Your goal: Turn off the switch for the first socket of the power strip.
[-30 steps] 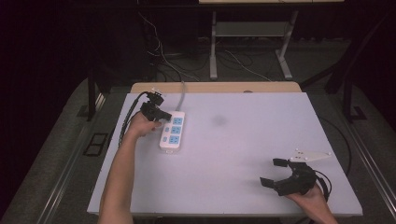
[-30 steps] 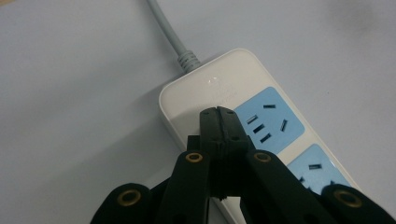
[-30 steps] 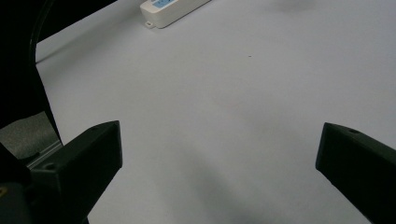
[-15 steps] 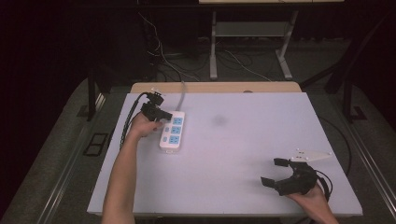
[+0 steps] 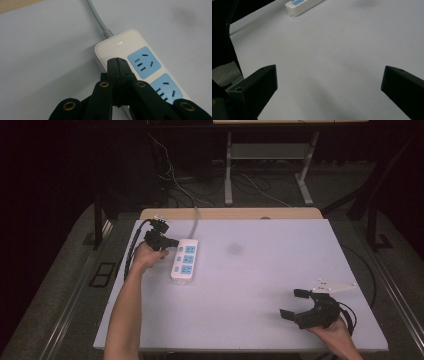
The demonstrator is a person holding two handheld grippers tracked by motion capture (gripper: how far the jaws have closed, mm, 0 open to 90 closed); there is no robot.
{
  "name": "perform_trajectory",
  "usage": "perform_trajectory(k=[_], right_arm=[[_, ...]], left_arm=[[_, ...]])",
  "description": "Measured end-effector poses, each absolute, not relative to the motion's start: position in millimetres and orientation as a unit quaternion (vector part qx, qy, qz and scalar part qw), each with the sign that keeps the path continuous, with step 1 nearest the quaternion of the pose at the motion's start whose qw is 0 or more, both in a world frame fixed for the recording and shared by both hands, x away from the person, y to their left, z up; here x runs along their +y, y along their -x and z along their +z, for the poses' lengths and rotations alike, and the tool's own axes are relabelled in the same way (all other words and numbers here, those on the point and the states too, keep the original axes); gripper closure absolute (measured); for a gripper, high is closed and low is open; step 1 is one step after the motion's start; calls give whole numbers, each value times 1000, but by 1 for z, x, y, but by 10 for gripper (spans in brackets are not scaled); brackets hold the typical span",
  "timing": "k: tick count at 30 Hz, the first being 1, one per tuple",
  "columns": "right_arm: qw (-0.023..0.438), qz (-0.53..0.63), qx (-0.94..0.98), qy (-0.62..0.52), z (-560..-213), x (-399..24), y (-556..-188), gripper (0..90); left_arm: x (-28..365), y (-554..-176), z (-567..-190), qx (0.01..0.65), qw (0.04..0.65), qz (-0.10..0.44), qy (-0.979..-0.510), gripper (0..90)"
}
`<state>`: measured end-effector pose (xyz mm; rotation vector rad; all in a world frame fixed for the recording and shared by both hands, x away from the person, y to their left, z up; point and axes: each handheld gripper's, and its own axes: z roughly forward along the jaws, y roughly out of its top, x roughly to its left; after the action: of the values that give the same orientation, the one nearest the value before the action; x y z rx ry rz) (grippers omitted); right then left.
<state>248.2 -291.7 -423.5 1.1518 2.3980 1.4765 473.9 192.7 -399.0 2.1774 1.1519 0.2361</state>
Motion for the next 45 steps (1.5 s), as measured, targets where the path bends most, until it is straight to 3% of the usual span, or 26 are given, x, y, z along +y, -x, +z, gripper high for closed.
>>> perform_trajectory(k=[28, 36, 41, 45], right_arm=[[51, 486, 788, -375, -422, -290, -247, 3], [50, 487, 787, -374, -422, -290, -246, 3], [50, 488, 787, -374, -422, -290, -246, 3], [49, 489, 786, -374, -422, -290, -246, 3]], left_arm=[[204, -439, -360, 443, 361, 129, -811, 885], [208, -420, -353, 440, 398, 120, -795, 607], [213, -410, -348, 445, 422, 114, -781, 293], [217, -401, -345, 451, 438, 115, -769, 154]])
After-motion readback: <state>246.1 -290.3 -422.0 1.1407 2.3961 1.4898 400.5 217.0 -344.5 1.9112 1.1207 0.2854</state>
